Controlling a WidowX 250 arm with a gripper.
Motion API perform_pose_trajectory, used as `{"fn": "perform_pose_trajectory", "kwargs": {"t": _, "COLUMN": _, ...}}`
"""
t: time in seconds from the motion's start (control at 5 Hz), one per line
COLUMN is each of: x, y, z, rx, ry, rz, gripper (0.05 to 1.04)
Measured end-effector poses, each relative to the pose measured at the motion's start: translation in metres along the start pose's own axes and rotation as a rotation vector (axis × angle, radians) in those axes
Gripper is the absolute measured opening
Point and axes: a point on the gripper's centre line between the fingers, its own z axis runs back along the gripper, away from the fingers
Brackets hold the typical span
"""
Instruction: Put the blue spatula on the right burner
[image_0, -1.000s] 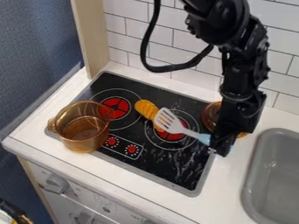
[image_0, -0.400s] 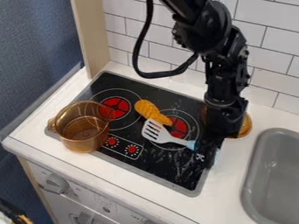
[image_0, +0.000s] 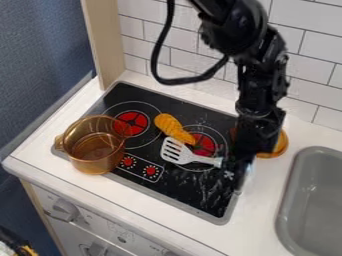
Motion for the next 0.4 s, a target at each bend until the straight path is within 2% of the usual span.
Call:
{"fn": "perform_pose_trajectory", "kwargs": {"t": 0.2, "x": 0.004, "y": -0.002, "z": 0.034, "rx": 0.107, "ry": 0.007, "rz": -0.008, "gripper": 0.998}}
{"fn": "perform_pose_trajectory", "kwargs": {"t": 0.4, "x": 0.007, "y": -0.007, "z": 0.051, "rx": 0.164, "ry": 0.011, "rz": -0.005, "gripper": 0.998}}
